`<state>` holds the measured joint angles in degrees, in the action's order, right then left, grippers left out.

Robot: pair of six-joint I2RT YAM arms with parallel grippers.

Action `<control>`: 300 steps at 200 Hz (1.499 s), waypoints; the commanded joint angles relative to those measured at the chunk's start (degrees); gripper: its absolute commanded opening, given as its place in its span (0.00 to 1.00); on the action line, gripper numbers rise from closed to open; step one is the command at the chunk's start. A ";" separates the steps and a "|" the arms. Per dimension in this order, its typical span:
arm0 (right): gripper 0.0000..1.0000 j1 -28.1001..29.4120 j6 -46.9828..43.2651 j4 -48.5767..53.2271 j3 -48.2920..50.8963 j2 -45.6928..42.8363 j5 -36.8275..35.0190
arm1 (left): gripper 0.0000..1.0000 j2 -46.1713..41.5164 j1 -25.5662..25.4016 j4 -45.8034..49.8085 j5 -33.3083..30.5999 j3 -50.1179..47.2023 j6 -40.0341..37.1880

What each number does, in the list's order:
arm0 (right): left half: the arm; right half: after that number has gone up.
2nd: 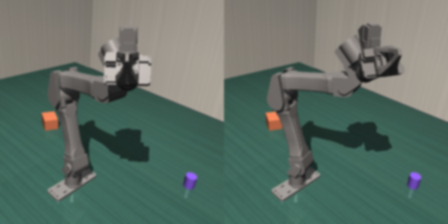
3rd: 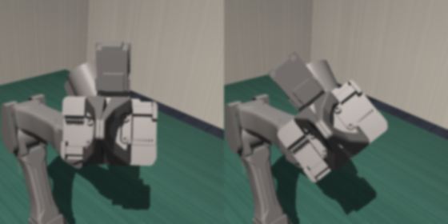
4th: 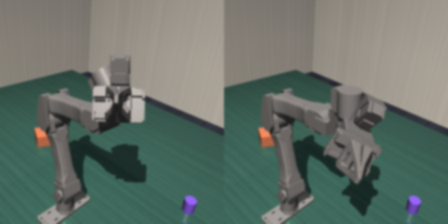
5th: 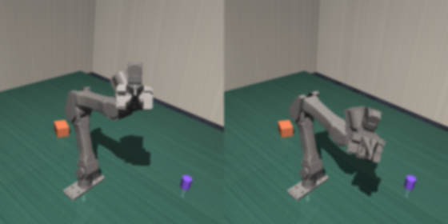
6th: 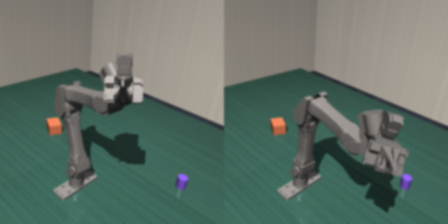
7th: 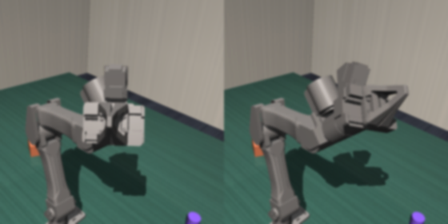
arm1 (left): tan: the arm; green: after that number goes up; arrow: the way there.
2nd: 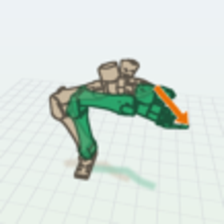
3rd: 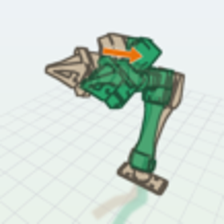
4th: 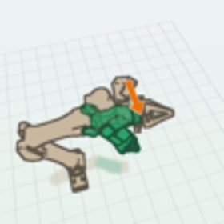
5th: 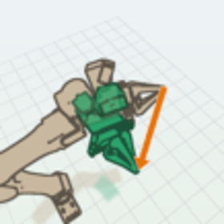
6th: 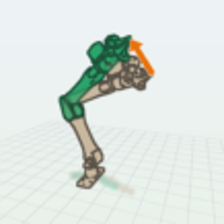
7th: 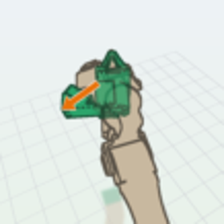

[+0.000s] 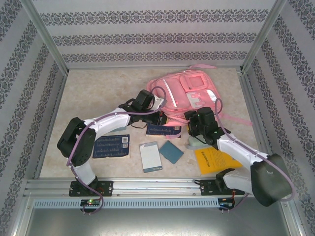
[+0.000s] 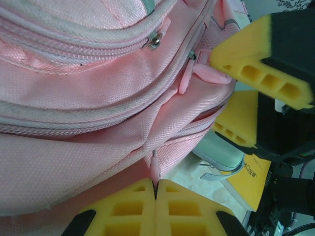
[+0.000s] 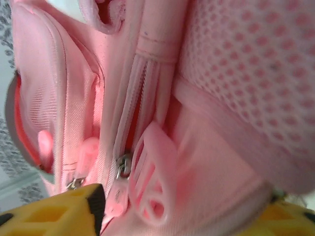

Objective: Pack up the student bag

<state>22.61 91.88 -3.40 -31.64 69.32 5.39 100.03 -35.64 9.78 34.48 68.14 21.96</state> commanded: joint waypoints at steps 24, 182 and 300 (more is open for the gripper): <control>0.17 -0.59 -6.69 -6.72 -2.08 1.94 -2.12 | 0.00 -0.77 -0.77 -0.67 1.34 0.08 1.17; 0.00 3.32 -13.30 -1.32 -5.54 0.82 -3.63 | 0.29 6.55 -1.75 11.50 0.37 10.63 -2.97; 0.00 -2.56 -22.43 4.52 -9.42 -0.02 2.02 | 0.00 1.68 -1.86 23.87 -13.47 13.89 -10.45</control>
<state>22.59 74.83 1.19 -37.60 70.35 4.08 106.02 -37.56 27.20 26.92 81.49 15.18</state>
